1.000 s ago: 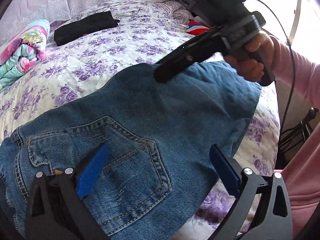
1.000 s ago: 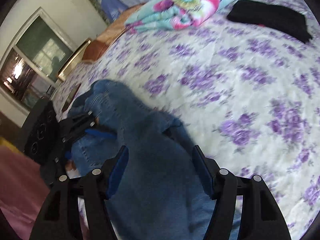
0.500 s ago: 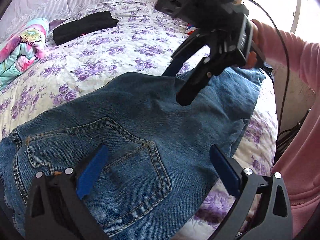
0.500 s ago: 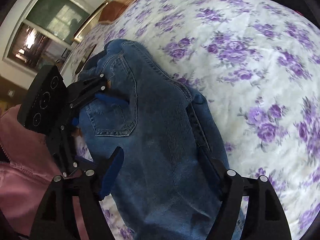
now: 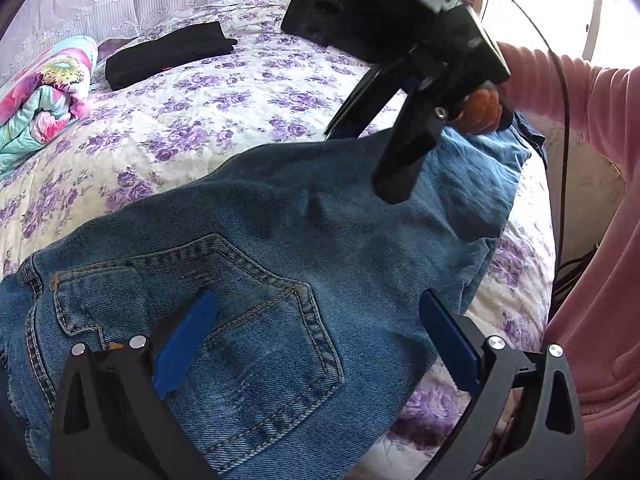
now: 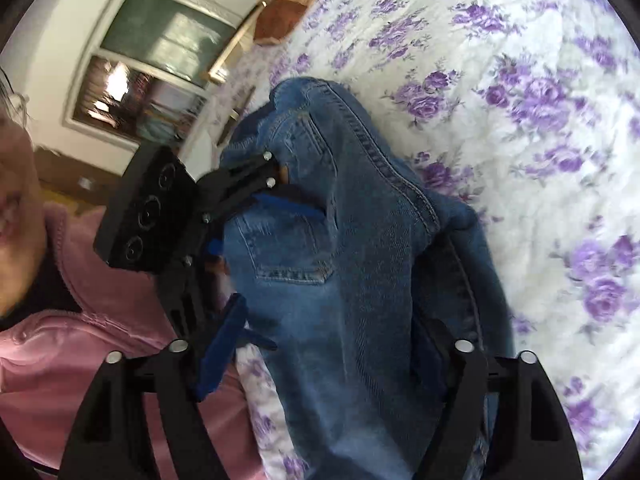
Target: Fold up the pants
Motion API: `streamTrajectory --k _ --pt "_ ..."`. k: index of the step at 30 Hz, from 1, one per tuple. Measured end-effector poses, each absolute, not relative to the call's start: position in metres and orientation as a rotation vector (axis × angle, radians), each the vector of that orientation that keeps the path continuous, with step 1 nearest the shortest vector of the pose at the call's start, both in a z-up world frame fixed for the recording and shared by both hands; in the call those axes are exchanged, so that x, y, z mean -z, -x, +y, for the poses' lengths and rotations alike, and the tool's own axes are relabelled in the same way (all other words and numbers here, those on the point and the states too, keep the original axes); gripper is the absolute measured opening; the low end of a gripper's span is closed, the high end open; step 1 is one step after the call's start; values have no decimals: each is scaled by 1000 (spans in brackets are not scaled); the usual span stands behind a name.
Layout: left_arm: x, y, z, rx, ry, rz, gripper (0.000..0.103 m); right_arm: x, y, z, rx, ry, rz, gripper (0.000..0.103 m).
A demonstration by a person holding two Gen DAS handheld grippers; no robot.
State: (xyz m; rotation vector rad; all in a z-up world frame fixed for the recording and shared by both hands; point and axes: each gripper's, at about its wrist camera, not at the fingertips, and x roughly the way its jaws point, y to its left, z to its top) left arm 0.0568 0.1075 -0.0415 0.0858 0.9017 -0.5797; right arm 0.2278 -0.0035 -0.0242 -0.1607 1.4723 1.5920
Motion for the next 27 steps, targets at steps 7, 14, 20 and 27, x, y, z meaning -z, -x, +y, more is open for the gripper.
streamTrajectory --k 7,14,20,27 --pt "42 -58 109 572 -87 897 98 24 -245 28 -1612 -11 1322 65" --pt "43 -59 108 573 -100 904 98 48 -288 -4 -1473 -60 1396 15" --pt "43 -59 104 554 -126 906 98 2 -267 -41 -1192 81 1142 42" --pt "38 -56 110 539 -94 884 98 -32 -188 -54 -1208 -81 874 42"
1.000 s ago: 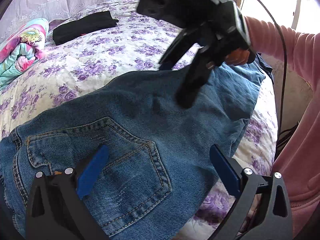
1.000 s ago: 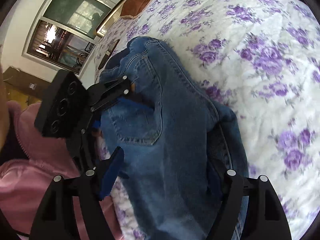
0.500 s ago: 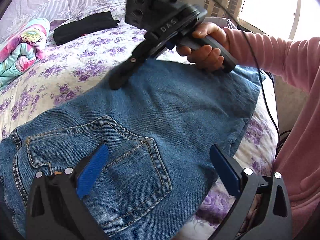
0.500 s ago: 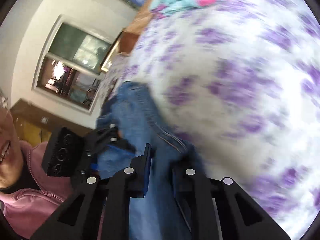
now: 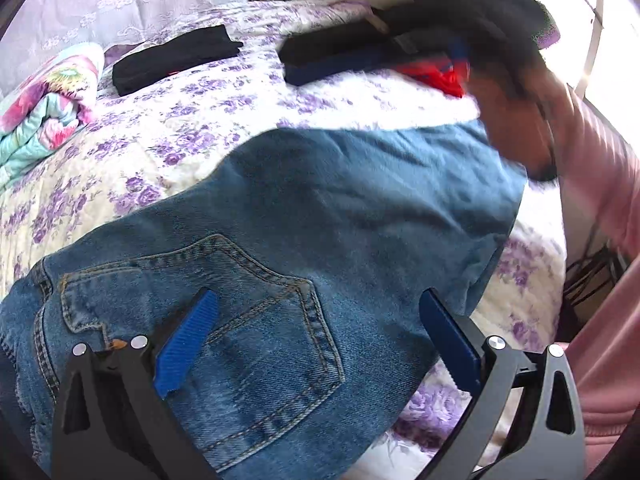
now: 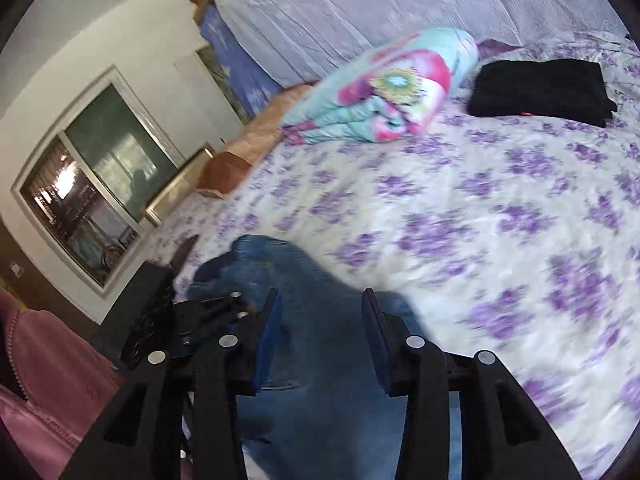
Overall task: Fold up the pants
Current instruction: 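Release the jeans with the right gripper and smooth them flat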
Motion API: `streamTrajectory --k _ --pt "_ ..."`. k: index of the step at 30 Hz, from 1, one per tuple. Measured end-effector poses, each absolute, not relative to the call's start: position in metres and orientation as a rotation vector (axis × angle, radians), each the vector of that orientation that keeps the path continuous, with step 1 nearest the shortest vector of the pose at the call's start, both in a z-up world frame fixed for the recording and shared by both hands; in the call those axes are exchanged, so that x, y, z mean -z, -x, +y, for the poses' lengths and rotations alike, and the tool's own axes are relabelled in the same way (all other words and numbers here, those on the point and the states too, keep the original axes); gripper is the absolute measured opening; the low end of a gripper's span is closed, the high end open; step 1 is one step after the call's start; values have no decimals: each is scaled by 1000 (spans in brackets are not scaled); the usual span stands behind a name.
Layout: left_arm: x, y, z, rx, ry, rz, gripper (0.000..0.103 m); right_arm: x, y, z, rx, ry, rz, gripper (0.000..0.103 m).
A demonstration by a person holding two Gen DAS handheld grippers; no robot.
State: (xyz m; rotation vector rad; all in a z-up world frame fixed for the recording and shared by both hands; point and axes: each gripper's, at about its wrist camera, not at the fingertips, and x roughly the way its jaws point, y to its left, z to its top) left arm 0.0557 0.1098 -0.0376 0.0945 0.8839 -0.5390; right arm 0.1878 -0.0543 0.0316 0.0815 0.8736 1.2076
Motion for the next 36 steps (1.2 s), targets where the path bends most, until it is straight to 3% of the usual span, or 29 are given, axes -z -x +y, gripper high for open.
streamTrajectory --k 6,10,11,13,15,16,17,18,23,27,30,31,34,36 --pt "39 -56 116 525 -67 883 98 25 -166 -22 -1057 -130 1006 44" --pt "41 -56 113 513 -93 883 98 27 -172 -68 -986 -115 974 34" --pt "41 -57 114 515 -89 882 98 27 -175 -91 -945 -98 958 20" --pt "42 -58 114 514 -91 882 98 28 -184 -145 -862 -111 958 4" --pt "42 -57 112 505 -104 881 98 32 -187 -197 -764 -135 937 0" --pt "42 -57 112 505 -108 881 98 32 -189 -220 -666 -112 913 3" --pt "43 -57 111 492 -117 880 98 28 -188 -248 -517 -69 879 23" --pt "43 -57 109 489 -122 879 98 25 -186 -272 -301 4 845 33" --pt "29 -55 108 473 -103 883 98 -5 -129 -323 -382 -255 712 36" --pt "3 -41 99 511 -50 795 98 1 -83 -283 -433 -91 627 50" --pt "33 -43 90 394 -179 894 98 53 -76 -280 -380 -5 731 51" --pt "47 -43 92 378 -204 932 98 57 -69 -284 -394 -11 674 51" --pt "39 -31 88 344 -262 908 98 45 -55 -292 -384 -32 657 53" --pt "26 -28 86 318 -256 898 98 33 -41 -303 -380 -94 576 61"
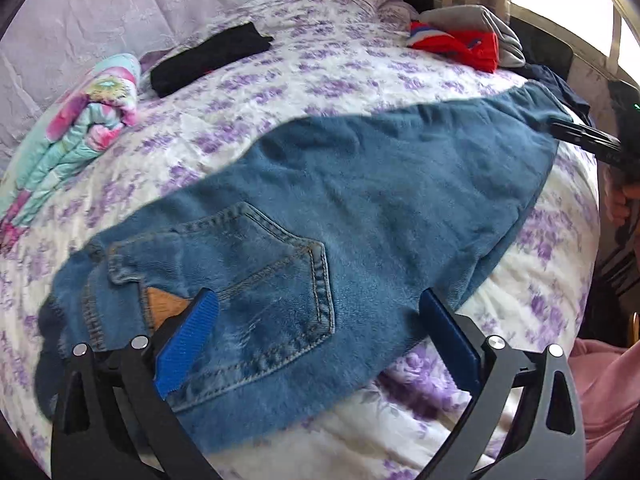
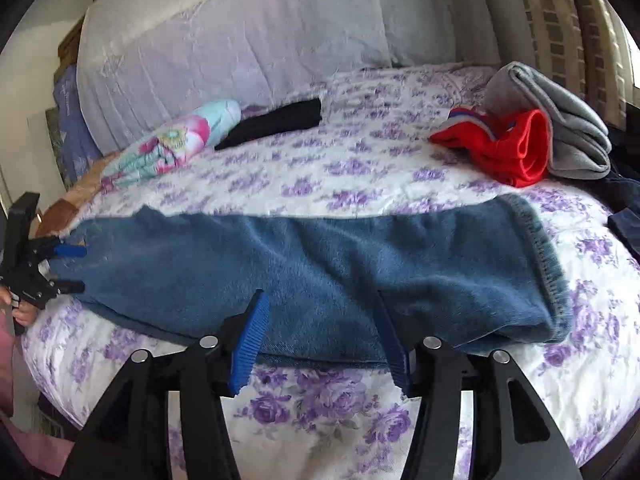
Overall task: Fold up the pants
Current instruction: 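Release the jeans with the right gripper and smooth them flat, then grasp the leg hems of the blue jeans with the right gripper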
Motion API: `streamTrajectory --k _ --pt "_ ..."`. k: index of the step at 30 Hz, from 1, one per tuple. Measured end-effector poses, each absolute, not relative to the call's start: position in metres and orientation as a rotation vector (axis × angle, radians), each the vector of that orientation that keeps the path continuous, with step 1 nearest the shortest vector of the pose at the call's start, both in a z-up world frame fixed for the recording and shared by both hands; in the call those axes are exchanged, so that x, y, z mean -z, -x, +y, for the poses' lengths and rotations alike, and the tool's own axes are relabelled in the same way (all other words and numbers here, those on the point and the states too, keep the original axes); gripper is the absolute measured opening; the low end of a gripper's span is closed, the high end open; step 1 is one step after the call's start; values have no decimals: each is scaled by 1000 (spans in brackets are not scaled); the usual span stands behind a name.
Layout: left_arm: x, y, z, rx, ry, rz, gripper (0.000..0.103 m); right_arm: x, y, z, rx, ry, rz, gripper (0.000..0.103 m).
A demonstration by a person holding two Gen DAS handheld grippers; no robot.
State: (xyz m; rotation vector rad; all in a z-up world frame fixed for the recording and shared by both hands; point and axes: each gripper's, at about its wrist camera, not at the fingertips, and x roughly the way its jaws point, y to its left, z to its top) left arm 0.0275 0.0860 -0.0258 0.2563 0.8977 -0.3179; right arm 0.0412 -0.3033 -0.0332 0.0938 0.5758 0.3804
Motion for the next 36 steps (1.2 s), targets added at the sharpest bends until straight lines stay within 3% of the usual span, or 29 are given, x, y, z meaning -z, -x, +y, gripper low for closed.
streamTrajectory --k 2,4,7,10,13,14,16,23,26,30,36 --pt "8 -21 81 344 -219 840 98 40 -42 -318 -361 -131 581 69" --pt "4 -20 74 359 -216 828 98 62 -53 -322 -355 -124 655 67" --pt "39 -31 67 201 -376 937 99 47 -45 -318 -361 -114 642 68" --pt "42 -28 89 249 -259 935 99 23 -42 -331 -392 -153 528 68" --pt "36 -23 100 226 -233 923 99 30 -87 -355 -277 -164 605 71" --pt "37 -22 102 233 -230 920 99 43 -106 -366 -219 -162 663 64" --pt "37 -17 105 246 -231 914 99 48 -119 -382 -243 -261 693 63" --pt "-11 -1 136 82 -302 801 99 15 -78 -355 -344 -215 587 73" --pt "15 -18 177 -1 -193 931 99 52 -89 -344 -292 -121 699 72" --pt "28 -8 206 47 -7 925 99 54 -77 -313 -221 89 640 72" --pt "-18 -3 169 -51 -111 824 98 28 -60 -330 -230 -78 602 75"
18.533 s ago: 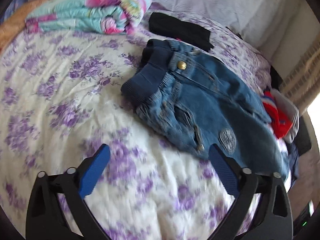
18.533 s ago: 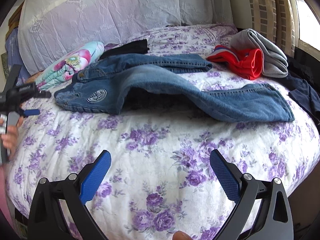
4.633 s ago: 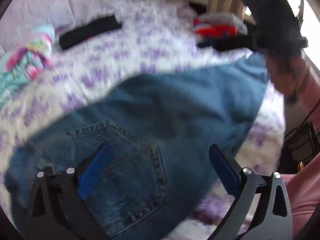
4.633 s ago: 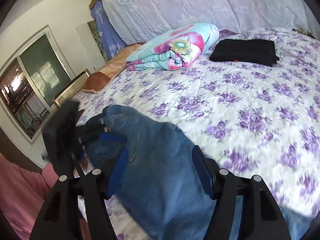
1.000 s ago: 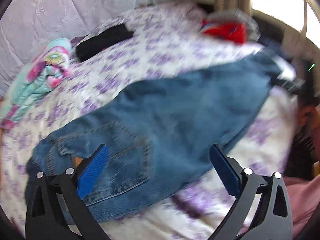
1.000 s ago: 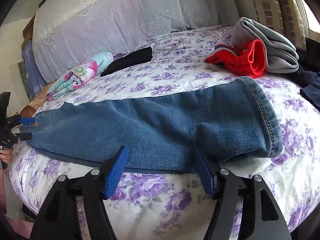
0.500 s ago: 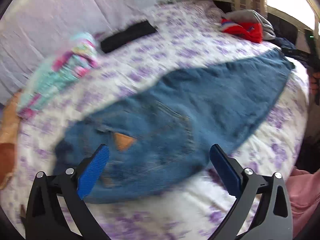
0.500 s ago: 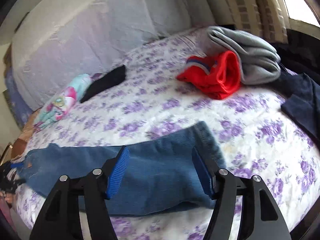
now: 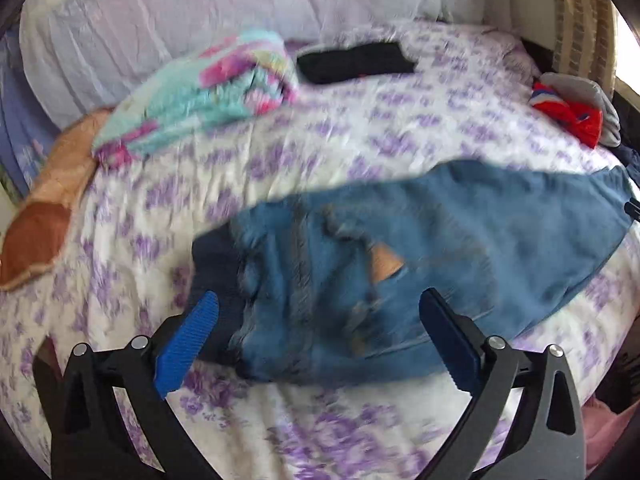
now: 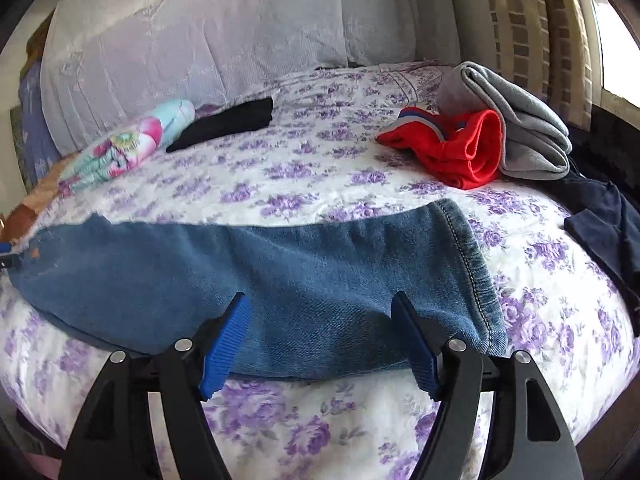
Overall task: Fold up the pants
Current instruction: 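Grasp the leg hems of the blue jeans with the right gripper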
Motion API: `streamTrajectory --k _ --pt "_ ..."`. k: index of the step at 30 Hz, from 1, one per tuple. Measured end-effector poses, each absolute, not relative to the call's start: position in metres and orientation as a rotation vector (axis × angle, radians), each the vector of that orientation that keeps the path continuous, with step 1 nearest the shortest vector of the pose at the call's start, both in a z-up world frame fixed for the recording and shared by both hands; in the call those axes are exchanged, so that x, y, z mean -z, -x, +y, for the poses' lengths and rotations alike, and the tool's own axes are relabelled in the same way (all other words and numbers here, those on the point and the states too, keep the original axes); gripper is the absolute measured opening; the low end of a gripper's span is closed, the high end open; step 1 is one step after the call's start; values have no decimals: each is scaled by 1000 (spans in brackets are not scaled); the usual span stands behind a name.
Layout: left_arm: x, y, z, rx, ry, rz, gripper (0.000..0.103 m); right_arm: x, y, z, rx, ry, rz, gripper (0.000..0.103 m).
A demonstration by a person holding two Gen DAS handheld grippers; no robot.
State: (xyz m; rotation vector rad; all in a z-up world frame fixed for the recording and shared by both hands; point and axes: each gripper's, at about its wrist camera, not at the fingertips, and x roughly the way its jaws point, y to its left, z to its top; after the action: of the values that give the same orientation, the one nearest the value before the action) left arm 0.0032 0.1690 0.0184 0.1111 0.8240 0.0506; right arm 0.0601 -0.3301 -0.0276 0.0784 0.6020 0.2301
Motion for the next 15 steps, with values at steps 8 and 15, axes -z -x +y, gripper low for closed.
streamTrajectory --k 8,15 --pt "-40 -38 33 372 -82 706 98 16 -28 -348 -366 -328 489 81" --pt "60 -53 -30 427 -165 912 99 62 -43 -363 -351 -351 642 79"
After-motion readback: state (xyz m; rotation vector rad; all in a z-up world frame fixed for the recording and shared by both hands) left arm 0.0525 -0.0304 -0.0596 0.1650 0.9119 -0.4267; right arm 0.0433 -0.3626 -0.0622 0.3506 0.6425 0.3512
